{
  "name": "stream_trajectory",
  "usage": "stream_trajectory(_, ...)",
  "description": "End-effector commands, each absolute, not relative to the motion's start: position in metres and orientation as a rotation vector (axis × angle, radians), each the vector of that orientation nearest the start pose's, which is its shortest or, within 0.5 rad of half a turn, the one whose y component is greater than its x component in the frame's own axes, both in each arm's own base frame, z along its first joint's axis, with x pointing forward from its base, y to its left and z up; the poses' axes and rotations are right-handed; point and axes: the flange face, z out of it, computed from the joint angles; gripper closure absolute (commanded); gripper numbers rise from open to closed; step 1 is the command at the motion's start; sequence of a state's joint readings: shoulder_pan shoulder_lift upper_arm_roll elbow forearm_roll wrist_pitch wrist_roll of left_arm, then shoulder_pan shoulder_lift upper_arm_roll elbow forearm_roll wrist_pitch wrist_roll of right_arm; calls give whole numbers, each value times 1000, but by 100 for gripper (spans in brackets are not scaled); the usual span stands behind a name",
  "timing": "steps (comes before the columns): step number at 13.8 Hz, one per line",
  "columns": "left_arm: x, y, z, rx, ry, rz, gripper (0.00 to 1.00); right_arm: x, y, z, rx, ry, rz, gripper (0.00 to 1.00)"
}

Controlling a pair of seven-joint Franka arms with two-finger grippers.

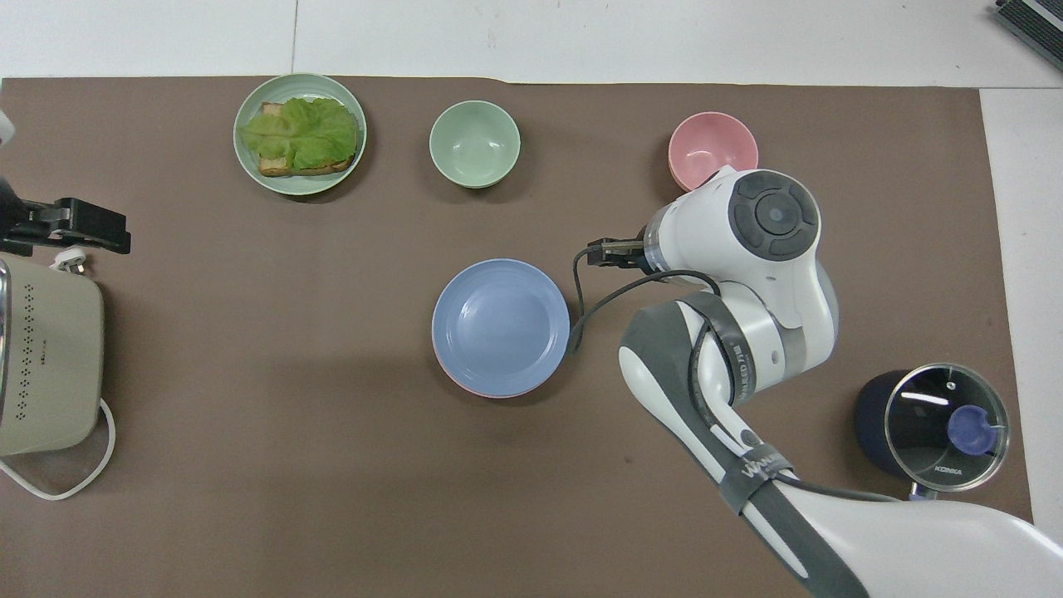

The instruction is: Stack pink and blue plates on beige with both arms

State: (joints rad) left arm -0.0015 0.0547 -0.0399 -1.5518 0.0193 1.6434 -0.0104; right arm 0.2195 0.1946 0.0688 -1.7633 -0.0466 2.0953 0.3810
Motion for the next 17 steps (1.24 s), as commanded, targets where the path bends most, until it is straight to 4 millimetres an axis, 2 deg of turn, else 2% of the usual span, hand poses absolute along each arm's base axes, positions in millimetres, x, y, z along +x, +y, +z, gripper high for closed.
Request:
stream_trajectory(1,573,-19,612,-3109,45,-47,0,600,164,498,-3135,121,-235,0)
stream_trajectory(3,573,-19,612,-3109,45,-47,0,593,161,523,-3123,140,-268,0)
stream_trajectory(6,573,-19,612,-3109,45,-47,0,576,141,570,-3105,194,-315,0)
stream_trajectory(10,573,-19,612,-3109,45,-47,0,563,114,624,-3121,271,-260,0)
stream_trajectory(12,573,-19,612,-3109,45,-47,0,561,95,637,-3128,320,-221,0)
stream_trajectory(13,573,-19,612,-3109,45,-47,0,560,79,644,-3126,355,-210,0)
stream_trajectory(15,573,-19,612,-3109,45,-47,0,549,54,660,-3123,404,-210,0)
stream_trajectory(17,573,-19,612,-3109,45,-47,0,540,29,666,-3139,386,-168,0)
